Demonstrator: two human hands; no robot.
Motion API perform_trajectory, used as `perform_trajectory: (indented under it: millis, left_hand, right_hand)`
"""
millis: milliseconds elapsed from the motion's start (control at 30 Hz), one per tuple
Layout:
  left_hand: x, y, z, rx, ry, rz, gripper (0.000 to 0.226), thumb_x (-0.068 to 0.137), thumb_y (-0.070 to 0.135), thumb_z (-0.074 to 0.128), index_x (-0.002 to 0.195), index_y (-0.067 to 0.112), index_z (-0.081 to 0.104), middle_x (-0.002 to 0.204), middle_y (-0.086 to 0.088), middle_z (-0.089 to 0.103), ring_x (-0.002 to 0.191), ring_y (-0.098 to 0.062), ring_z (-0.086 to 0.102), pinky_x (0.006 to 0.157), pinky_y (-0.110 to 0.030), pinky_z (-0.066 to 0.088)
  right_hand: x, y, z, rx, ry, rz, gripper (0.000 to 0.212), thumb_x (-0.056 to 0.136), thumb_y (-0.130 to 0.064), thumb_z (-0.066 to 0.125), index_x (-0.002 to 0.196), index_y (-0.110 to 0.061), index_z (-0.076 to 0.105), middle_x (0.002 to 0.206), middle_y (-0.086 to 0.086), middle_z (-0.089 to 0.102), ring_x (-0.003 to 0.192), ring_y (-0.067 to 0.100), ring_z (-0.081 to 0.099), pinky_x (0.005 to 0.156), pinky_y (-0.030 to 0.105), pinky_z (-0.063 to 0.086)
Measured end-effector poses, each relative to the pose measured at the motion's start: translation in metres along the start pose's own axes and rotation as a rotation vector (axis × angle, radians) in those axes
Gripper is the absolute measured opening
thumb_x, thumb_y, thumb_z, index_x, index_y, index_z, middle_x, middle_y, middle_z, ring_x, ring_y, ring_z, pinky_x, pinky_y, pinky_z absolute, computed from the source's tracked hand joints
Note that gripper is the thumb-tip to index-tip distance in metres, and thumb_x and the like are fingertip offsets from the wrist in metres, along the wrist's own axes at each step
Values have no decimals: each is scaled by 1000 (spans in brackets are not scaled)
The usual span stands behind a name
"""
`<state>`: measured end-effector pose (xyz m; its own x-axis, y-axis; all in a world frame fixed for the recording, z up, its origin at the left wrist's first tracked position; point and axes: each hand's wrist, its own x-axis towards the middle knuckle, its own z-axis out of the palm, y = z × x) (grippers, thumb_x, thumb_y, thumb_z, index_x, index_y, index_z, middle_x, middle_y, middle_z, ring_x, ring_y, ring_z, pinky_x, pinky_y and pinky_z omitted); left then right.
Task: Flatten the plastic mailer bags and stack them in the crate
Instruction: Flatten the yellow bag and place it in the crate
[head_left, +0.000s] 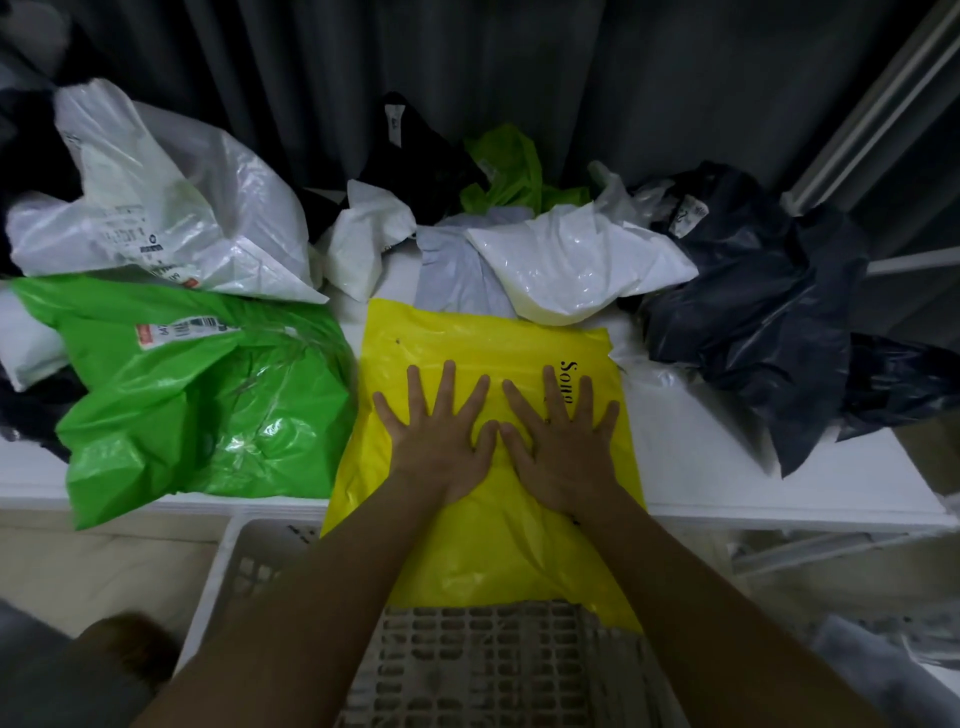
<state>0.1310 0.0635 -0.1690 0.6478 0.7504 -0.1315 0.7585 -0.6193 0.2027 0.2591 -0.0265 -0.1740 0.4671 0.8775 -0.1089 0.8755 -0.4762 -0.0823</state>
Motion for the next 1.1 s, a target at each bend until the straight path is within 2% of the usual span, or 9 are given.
perform_trajectory:
  millis: [267,433,567,667,733,800,867,1000,1100]
  left_hand:
    - [0,0,-4,-8,-33,-9,59,95,61,16,148,45,-5,159,3,-18,142,-34,-24,106,-69,-12]
    - [-7,6,-13,2,-30,-48,65,96,60,16,151,35,-8,160,-5,-11,144,-34,-18,109,-65,-8]
    - [-34,16,-26,-76,47,0,62,100,50,22,153,23,3,160,-9,3,147,-31,-2,116,-54,6]
    - [-54,15,-32,-114,-82,50,60,101,46,26,153,18,12,159,-12,8,146,-31,8,116,-48,18]
    - [-64,13,-33,-110,-212,63,64,101,47,26,153,17,7,160,-13,2,147,-32,5,117,-49,15]
    - [-78,11,-34,-130,-264,67,65,101,48,27,153,18,4,160,-14,-1,147,-32,2,118,-48,13]
    - [-94,9,-36,-147,-256,84,63,101,47,28,153,17,7,160,-14,3,146,-33,7,117,-46,15]
    - [-134,7,-39,-146,-181,140,54,102,39,35,149,14,26,151,-16,25,136,-35,27,108,-44,32]
    - [-159,-3,-29,-124,0,126,41,99,33,39,133,9,45,132,-17,42,123,-33,37,94,-41,40]
  right_hand:
    - [0,-1,-6,-1,-54,6,64,87,-72,3,147,-52,-2,161,-2,-11,145,37,-12,110,64,-7]
    - [-26,8,-23,299,185,145,62,89,-52,34,143,-21,42,155,13,26,140,35,23,113,50,19]
    - [-56,21,-38,360,84,578,68,94,-50,45,148,-17,21,148,15,25,132,35,26,105,47,25]
    - [-63,25,-47,535,-31,673,64,95,-38,48,146,-11,20,144,19,31,131,38,30,104,46,28]
    - [-66,30,-50,696,-72,691,52,92,-29,55,133,-3,37,132,21,45,124,39,42,99,43,37]
    - [-76,34,-55,852,-48,670,24,87,-19,60,100,1,54,105,20,57,103,36,57,81,38,45]
    - [-88,38,-60,959,-39,657,16,84,-12,60,75,-3,52,86,19,57,85,32,60,68,35,44]
    - [-128,37,-76,991,-111,527,17,87,-8,52,70,-11,48,74,11,52,70,27,54,65,34,44]
    - [-160,43,-74,1094,-179,489,20,87,4,47,85,-15,51,86,11,58,75,24,57,70,34,50]
